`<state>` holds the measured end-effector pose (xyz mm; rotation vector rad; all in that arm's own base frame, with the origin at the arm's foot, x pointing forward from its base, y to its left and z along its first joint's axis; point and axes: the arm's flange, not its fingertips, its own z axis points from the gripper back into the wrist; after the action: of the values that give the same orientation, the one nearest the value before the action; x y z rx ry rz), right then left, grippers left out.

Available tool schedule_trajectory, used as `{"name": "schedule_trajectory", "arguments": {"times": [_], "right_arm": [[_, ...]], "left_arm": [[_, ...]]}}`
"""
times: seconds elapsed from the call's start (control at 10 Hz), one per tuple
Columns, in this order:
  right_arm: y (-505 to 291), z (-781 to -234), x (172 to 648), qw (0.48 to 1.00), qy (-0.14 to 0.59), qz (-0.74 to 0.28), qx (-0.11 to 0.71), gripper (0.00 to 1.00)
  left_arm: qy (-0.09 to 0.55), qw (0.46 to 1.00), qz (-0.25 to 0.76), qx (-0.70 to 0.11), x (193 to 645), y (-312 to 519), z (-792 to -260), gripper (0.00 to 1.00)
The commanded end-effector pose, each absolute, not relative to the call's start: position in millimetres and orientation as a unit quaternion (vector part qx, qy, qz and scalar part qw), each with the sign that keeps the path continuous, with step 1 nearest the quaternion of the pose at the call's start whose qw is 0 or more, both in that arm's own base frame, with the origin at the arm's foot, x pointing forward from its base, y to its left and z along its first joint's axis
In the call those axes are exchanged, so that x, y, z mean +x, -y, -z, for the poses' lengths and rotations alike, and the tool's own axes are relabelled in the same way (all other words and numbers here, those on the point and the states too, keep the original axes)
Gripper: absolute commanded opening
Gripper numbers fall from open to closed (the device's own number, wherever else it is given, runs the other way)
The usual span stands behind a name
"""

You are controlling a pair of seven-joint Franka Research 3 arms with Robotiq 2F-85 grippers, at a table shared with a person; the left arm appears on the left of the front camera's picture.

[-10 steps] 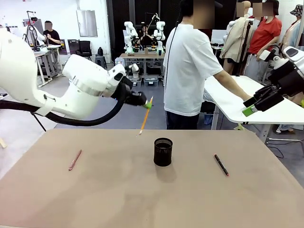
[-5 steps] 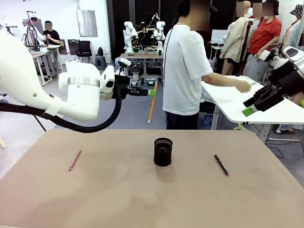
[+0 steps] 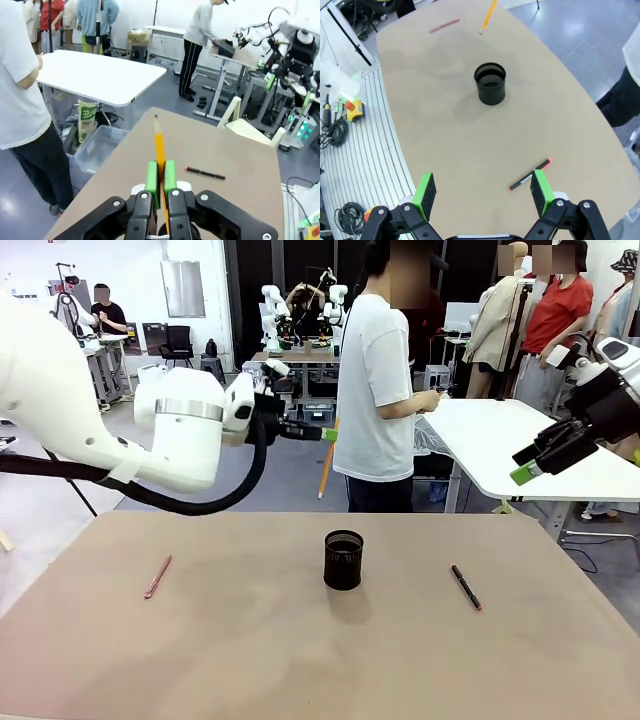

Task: Place the pens into the pen holder.
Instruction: Pick up a writing instrument from the table and place it into the Pen holder.

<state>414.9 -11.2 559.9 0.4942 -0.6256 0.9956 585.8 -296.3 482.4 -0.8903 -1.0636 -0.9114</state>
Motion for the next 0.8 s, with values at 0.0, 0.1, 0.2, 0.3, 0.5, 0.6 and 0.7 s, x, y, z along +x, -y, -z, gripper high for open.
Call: {"name": "schedule_trajectory", "arguments": {"times": [0.0,0.1,0.2,0.3,0.5,0.6,0.7], "right_arm": [[10,-561,415,0.803,0.296,-0.461,0.236,1.0],[10,-561,415,0.803,0.296,-0.461,0.236,1.0],[10,-561,415,0.803,0.296,-0.461,0.236,1.0],[10,-561,415,0.803,0.296,-0.461,0.236,1.0],[10,-561,415,0.803,0.296,-0.461,0.236,1.0],[10,-561,415,0.803,0.296,-0.461,0.236,1.0],[10,-561,415,0.803,0.296,-0.461,0.236,1.0]], "left_arm": [[0.499,0.642,0.436,-0.386,598,309,-455,0.0],[0.504,0.641,0.436,-0.381,596,312,-452,0.0],[0.517,0.624,0.45,-0.376,601,318,-444,0.0],[0.521,0.615,0.457,-0.376,606,323,-437,0.0],[0.514,0.606,0.46,-0.396,605,325,-424,0.0],[0.511,0.603,0.454,-0.411,602,328,-420,0.0],[0.51,0.6,0.449,-0.422,604,334,-413,0.0]]}}
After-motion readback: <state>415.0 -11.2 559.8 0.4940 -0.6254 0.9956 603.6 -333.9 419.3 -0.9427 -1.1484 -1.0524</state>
